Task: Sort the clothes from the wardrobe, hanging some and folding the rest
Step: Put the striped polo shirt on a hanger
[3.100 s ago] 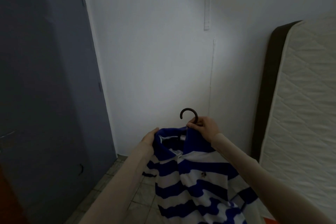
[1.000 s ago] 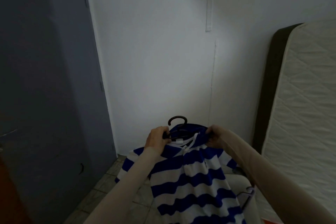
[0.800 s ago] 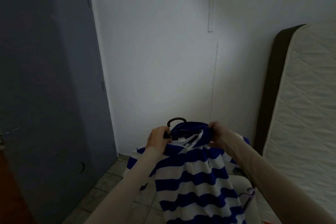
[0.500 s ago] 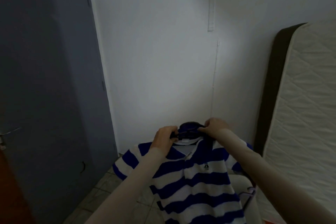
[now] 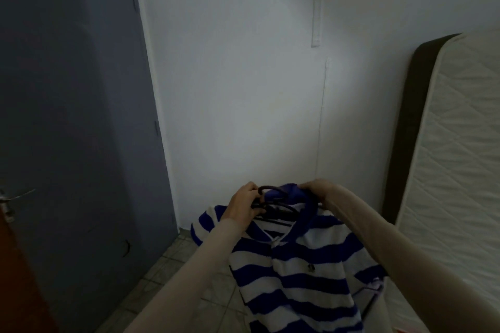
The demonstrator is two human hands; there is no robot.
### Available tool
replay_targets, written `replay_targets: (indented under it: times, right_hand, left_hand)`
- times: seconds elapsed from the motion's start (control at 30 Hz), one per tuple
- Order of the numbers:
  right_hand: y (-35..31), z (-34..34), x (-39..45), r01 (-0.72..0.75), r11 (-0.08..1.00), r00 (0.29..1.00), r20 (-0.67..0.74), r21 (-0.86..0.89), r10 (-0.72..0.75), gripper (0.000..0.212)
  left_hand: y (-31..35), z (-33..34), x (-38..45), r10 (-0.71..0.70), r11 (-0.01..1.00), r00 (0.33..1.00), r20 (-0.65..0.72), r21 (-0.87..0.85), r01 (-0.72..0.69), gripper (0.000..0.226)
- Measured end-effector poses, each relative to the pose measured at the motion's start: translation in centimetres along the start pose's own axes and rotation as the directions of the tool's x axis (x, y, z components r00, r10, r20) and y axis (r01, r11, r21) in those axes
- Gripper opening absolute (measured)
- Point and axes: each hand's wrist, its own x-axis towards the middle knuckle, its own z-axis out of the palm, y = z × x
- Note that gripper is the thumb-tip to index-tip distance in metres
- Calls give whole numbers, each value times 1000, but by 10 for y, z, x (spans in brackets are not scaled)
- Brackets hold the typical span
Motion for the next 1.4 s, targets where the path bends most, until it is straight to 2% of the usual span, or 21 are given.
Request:
replay_targets:
  times: [0.13,0.17,0.27,0.37,0.53,0.6,0.7,0.77,0.8,0.9,1.03,1.13,1.2,1.3,1.33,1.4]
  right_hand:
    - [4,-5,3,-42,993,999,7,108,41,25]
    - [7,-6,4,-8,995,999,-33,97,11,24]
    - [13,-6,10,127,989,981,-141,-77,-137,37]
    - [13,-8,5,204,970,975,-61,-129,-213,39]
    - [12,-12,-4,305,936,952,20,-176,-307,27]
    - [12,-14,-3,379,878,923,46,-293,-383,23]
    - [15,-16,1,429,728,885,90,-535,-456,25]
    - [18,-14,2,395,659,867,22,-640,-499,26]
    - [20,-13,2,367,666,857,-42,-649,-514,28]
    - [23,-7,0,345,744,825,-194,-572,-531,26]
    - [23,-4,-2,364,772,811,-230,-521,-538,18]
    - [24,-5,-1,356,808,823,-254,-469,-509,13]
    - [22,-3,-3,400,867,828,-288,-297,-481,7]
    - [18,-1,-8,435,890,874,-301,138,-380,7]
    - [18,-1,-9,445,875,880,-275,191,-388,10]
    - [20,-4,-9,471,871,873,-219,143,-436,20]
  left_hand:
    - [-2,-4,-1,-63,998,998,30,6,63,15]
    - [-1,-5,-1,-75,997,996,40,-7,75,15]
    - [0,-4,-2,-110,990,993,48,-83,113,9]
    - [-3,-6,-1,-175,973,984,31,-146,177,18]
    - [-8,-11,3,-234,950,972,1,-214,229,36]
    - [-9,-12,2,-250,944,968,-25,-228,238,37]
    - [-11,-12,2,-233,952,970,-70,-220,213,36]
    - [-9,-13,2,-218,953,972,-86,-231,194,32]
    - [-7,-13,3,-217,952,972,-89,-240,191,31]
    - [0,-14,4,-209,951,974,-90,-250,181,30]
    - [7,-16,7,-198,951,977,-73,-257,174,38]
    - [8,-14,8,-158,965,983,-96,-228,132,27]
    - [11,-13,7,-145,968,985,-89,-219,122,23]
    - [13,-12,7,-140,964,988,-71,-237,120,22]
    - [14,-12,7,-148,960,986,-77,-249,125,22]
    - [11,-15,7,-183,950,978,-103,-274,149,23]
